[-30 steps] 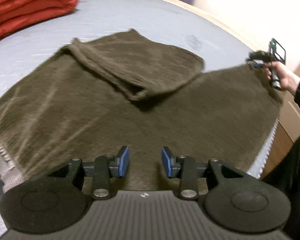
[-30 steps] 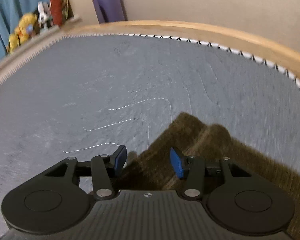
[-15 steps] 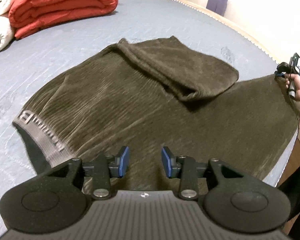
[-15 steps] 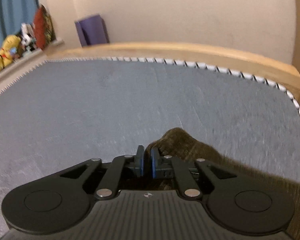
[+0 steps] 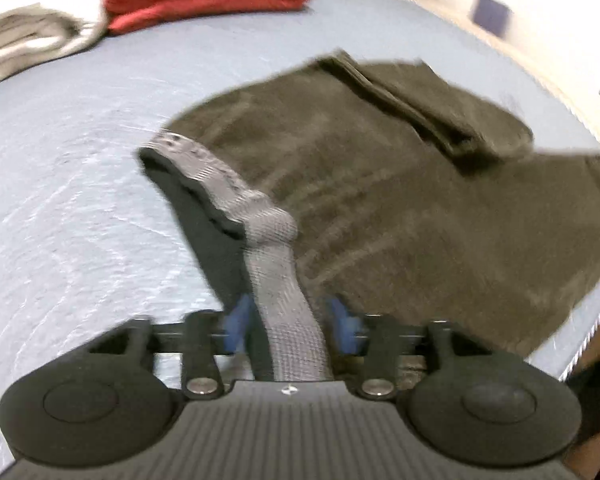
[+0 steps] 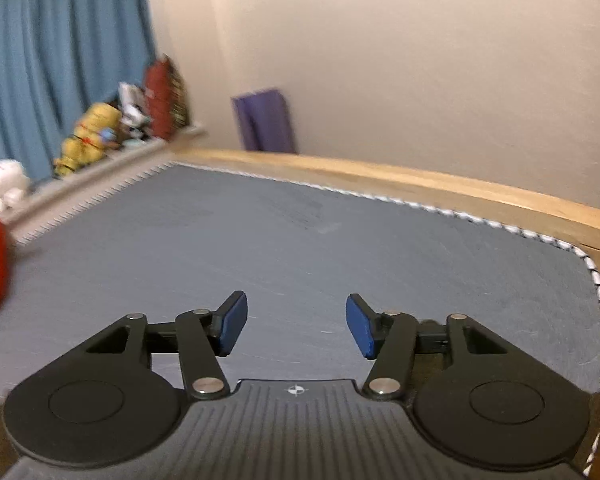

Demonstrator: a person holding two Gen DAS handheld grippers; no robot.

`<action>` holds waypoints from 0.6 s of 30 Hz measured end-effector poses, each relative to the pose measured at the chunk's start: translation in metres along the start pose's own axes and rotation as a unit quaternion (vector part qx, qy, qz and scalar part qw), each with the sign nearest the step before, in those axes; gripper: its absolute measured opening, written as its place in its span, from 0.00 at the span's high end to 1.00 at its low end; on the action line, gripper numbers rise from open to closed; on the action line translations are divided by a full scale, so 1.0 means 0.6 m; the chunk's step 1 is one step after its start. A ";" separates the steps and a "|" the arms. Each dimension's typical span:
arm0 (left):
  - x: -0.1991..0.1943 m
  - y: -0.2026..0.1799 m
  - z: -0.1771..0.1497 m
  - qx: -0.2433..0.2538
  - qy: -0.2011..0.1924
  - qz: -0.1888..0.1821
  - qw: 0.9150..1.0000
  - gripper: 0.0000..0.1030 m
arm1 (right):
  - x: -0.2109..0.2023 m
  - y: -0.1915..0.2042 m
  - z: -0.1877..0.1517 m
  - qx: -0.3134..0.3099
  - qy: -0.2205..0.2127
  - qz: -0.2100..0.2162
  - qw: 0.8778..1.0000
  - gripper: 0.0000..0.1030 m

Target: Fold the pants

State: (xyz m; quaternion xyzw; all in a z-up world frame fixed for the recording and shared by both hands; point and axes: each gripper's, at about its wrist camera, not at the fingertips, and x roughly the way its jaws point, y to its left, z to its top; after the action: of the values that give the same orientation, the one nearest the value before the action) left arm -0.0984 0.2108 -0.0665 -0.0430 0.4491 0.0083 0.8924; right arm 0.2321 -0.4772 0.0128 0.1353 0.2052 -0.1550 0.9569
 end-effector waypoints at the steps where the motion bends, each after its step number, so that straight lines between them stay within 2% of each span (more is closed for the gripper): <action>1: -0.003 0.011 -0.003 -0.018 -0.006 0.008 1.000 0.30 | -0.021 0.017 0.006 -0.002 -0.005 0.018 1.000 0.41; 3: 0.006 0.032 -0.010 -0.054 -0.001 0.018 0.998 0.21 | -0.058 0.043 0.012 -0.011 -0.013 0.046 0.999 0.37; 6: 0.036 0.053 -0.022 -0.093 0.033 -0.004 0.995 0.21 | -0.113 0.083 0.000 -0.024 -0.008 0.089 0.996 0.34; 8: 0.049 0.049 -0.030 -0.094 0.042 -0.020 0.994 0.24 | -0.140 0.106 -0.017 -0.029 0.008 0.110 0.993 0.32; 9: 0.052 0.044 -0.034 -0.091 0.041 -0.031 0.995 0.33 | -0.150 0.118 -0.026 -0.031 0.024 0.119 0.992 0.32; 10: 0.051 0.040 -0.037 -0.084 0.036 -0.039 0.995 0.53 | -0.157 0.129 -0.035 -0.031 0.043 0.130 0.990 0.32; 11: 0.045 0.036 -0.037 -0.077 0.027 -0.050 0.995 0.64 | -0.163 0.139 -0.045 -0.026 0.061 0.142 0.988 0.32; 12: 0.033 0.028 -0.037 -0.063 0.011 -0.033 0.997 0.75 | -0.169 0.148 -0.054 -0.021 0.076 0.153 0.985 0.32; 13: 0.022 0.019 -0.036 -0.046 -0.002 -0.015 0.999 0.79 | -0.172 0.158 -0.062 -0.017 0.086 0.165 0.982 0.32; 14: 0.011 0.015 -0.037 -0.039 -0.011 -0.009 0.999 0.81 | -0.174 0.170 -0.071 -0.018 0.095 0.176 0.980 0.32; 15: 0.003 0.015 -0.038 -0.040 -0.012 -0.007 0.999 0.87 | -0.175 0.181 -0.079 -0.023 0.099 0.185 0.977 0.32; 18: 0.009 0.013 -0.049 -0.019 0.017 0.019 0.999 0.89 | -0.182 0.217 -0.099 -0.055 0.101 0.196 0.974 0.32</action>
State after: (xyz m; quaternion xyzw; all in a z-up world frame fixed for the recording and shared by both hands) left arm -0.1194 0.2162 -0.0888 -0.0509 0.4649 0.0333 0.8833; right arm 0.1622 -0.3125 0.0332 0.1351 0.2787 0.0619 0.9488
